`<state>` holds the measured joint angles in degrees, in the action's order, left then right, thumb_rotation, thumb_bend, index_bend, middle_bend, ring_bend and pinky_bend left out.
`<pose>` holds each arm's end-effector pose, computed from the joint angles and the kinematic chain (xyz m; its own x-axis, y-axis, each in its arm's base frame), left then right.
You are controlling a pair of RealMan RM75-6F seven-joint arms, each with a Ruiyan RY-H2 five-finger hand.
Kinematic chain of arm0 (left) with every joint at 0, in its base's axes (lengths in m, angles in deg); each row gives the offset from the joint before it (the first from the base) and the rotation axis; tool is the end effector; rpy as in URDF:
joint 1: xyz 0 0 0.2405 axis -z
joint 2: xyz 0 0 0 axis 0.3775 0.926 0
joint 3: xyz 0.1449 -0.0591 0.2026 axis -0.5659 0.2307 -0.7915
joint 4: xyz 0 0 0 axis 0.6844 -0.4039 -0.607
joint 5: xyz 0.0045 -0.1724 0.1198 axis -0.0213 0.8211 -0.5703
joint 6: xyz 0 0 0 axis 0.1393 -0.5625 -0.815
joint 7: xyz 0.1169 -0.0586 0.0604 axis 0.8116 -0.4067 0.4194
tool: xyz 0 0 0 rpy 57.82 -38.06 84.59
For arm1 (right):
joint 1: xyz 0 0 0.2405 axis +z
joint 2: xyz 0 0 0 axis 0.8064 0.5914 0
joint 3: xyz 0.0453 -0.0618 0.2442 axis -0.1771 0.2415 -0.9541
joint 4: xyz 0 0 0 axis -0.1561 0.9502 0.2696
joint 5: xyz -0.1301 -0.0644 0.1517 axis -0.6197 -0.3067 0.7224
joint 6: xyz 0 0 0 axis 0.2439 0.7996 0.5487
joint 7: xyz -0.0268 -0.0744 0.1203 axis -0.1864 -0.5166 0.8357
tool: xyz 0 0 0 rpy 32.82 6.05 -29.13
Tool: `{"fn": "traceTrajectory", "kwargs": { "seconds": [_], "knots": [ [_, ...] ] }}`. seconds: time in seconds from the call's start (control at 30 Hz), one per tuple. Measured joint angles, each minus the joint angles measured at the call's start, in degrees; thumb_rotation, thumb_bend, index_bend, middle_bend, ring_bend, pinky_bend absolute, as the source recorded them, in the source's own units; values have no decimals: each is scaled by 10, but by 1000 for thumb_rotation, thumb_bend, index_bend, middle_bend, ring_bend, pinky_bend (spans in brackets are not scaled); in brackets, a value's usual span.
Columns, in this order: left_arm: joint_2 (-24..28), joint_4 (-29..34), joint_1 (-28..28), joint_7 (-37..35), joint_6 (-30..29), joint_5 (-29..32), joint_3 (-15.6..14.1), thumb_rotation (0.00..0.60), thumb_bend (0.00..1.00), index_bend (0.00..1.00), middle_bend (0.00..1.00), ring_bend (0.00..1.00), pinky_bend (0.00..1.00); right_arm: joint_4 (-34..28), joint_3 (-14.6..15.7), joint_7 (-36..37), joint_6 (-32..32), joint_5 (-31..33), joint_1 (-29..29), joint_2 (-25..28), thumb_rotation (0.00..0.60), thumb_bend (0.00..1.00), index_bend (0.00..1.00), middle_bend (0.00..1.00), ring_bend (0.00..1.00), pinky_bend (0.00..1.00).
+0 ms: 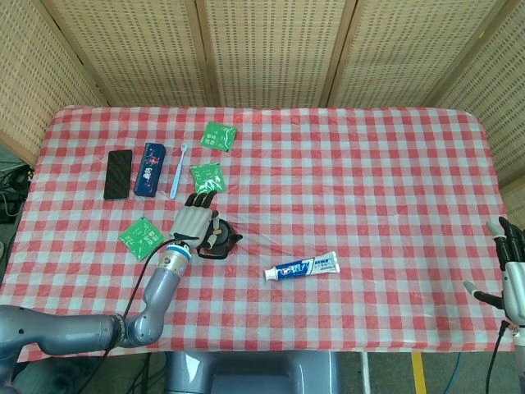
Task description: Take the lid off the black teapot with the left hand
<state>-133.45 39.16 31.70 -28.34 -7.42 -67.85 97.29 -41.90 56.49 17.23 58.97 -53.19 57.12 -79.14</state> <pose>-0.0950 0.3552 -0.0471 0.4420 0.3493 0.8262 0.8961 -0.2126 -0.3896 -0.3197 -0.1894 0.1964 0.3846 0.1225 0.9149 -0.9230 0.0617 0.3798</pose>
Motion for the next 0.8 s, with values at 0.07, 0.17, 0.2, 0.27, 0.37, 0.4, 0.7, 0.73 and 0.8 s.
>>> {"fn": "traceTrajectory", "kwargs": {
  "seconds": [0.07, 0.17, 0.2, 0.27, 0.37, 0.4, 0.7, 0.73, 0.8],
  "knots": [
    [10, 13, -3, -11, -3, -9, 6, 600, 361, 646, 0, 0, 0, 0, 0, -1, -1, 0, 0, 0, 600, 0, 53, 0, 0, 0],
    [30, 37, -9, -28, -8, -23, 15, 600, 361, 646, 0, 0, 0, -1, 1, -2, -1, -1, 0, 0, 600, 0, 53, 0, 0, 0],
    [37, 44, -11, -33, -10, -28, 18, 600, 361, 646, 0, 0, 0, -1, 1, -3, -1, -1, 0, -1, 600, 0, 53, 0, 0, 0],
    [55, 62, -17, -45, -13, -36, 23, 600, 361, 646, 0, 0, 0, -2, 1, -4, 0, -2, 0, -1, 600, 0, 53, 0, 0, 0],
    [81, 82, -28, -63, -16, -45, 28, 600, 361, 642, 0, 0, 0, -4, 2, -5, 2, -4, 0, -1, 600, 0, 53, 0, 0, 0],
    [88, 87, -32, -68, -16, -48, 29, 600, 361, 641, 0, 0, 0, -4, 2, -6, 2, -5, 0, -1, 600, 0, 53, 0, 0, 0],
    [117, 67, -71, -122, 10, -55, -2, 600, 361, 629, 0, 0, 0, -9, 7, -12, 7, -15, -2, -1, 600, 0, 58, 0, 0, 0],
    [116, 57, -76, -132, 17, -57, -8, 600, 361, 628, 0, 0, 0, -10, 8, -13, 7, -15, -2, -2, 600, 0, 58, 0, 0, 0],
    [114, 38, -83, -149, 30, -62, -17, 600, 361, 625, 0, 0, 0, -10, 9, -16, 6, -16, -1, -3, 600, 0, 59, 0, 0, 0]
  ]
}}
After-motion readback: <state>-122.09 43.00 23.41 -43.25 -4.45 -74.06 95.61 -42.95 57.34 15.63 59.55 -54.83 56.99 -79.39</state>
